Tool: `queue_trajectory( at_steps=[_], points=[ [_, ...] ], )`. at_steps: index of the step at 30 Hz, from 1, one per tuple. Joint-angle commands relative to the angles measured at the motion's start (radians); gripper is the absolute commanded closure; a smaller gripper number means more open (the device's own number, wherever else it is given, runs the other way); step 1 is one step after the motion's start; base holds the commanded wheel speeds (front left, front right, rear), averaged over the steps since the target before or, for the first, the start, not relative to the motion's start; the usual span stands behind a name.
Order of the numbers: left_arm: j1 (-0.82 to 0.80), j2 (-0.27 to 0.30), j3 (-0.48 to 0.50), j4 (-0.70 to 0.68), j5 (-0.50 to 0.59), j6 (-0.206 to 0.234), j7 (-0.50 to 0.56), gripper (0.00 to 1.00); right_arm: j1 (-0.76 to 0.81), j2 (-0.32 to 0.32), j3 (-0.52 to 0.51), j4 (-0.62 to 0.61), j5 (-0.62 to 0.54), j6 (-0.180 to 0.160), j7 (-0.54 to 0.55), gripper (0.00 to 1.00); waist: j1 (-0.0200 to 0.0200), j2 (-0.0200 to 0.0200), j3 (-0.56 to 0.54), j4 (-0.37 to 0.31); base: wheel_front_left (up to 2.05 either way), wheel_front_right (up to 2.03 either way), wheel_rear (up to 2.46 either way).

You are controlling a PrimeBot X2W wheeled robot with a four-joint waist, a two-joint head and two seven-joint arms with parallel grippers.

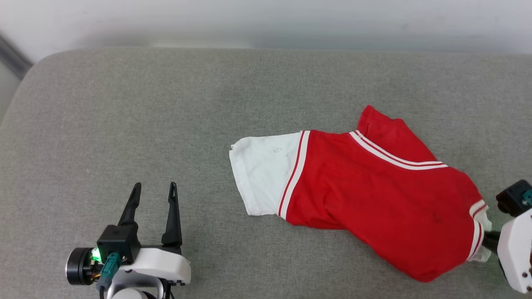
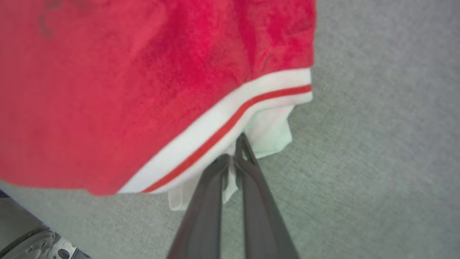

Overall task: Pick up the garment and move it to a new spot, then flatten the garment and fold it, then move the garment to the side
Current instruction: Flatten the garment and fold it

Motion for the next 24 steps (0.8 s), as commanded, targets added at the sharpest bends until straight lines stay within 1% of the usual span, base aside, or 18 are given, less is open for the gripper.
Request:
queue_trajectory(
  at_steps=[1,2,5,8,11,14,16,19,22,24],
  points=[
    [0.017,-0.001,0.003,0.0,0.008,0.0,-0.003,0.0,0.007,0.016,-0.014,0.007,-0.007,-0.002,-0.016,0.52,0.0,0.0,-0.011,-0.005,0.0,0.0,0.0],
    [0.024,-0.001,0.002,0.002,0.009,0.002,-0.003,0.0,0.009,0.013,-0.027,0.007,-0.013,-0.002,-0.029,0.0,0.0,0.0,-0.021,-0.007,0.0,0.0,0.0],
    [0.036,-0.002,0.005,0.003,0.011,0.004,-0.003,0.0,0.015,-0.019,-0.074,-0.016,-0.023,-0.002,-0.054,0.0,0.0,0.0,-0.046,-0.016,0.0,0.0,0.0],
    [0.052,-0.003,0.008,-0.001,0.012,0.005,-0.003,0.0,0.016,-0.075,-0.133,-0.066,-0.028,-0.001,-0.055,0.0,0.0,0.0,-0.06,-0.023,0.0,0.0,0.0],
    [0.061,-0.003,0.01,-0.006,0.012,0.006,-0.003,0.0,0.004,-0.142,-0.211,-0.12,-0.037,-0.001,-0.045,0.0,0.0,0.0,-0.064,-0.027,0.0,0.0,0.0],
    [0.056,-0.004,0.011,-0.012,0.011,0.005,-0.003,0.0,-0.016,-0.192,-0.296,-0.168,-0.046,-0.001,-0.025,0.0,0.0,0.0,-0.059,-0.027,0.0,0.0,0.0],
    [0.049,-0.004,0.01,-0.016,0.01,0.004,-0.003,0.0,-0.032,-0.215,-0.345,-0.199,-0.055,-0.001,0.007,0.0,0.0,0.0,-0.05,-0.024,0.0,0.0,0.0],
    [0.033,-0.005,0.008,-0.02,0.011,0.002,-0.003,0.0,-0.051,-0.217,-0.392,-0.245,-0.072,-0.001,0.088,0.0,0.0,0.0,-0.032,-0.016,0.0,0.0,0.0],
    [0.02,-0.005,0.006,-0.024,0.011,-0.002,-0.003,0.0,-0.065,-0.187,-0.401,-0.275,-0.072,-0.001,0.205,0.0,0.0,0.0,-0.009,-0.006,0.0,0.0,0.0],
    [0.008,-0.006,0.003,-0.028,0.01,-0.003,-0.003,0.0,-0.074,-0.156,-0.398,-0.281,-0.07,-0.001,0.281,0.0,0.0,0.0,0.008,0.002,0.0,0.0,0.0]
  ],
)
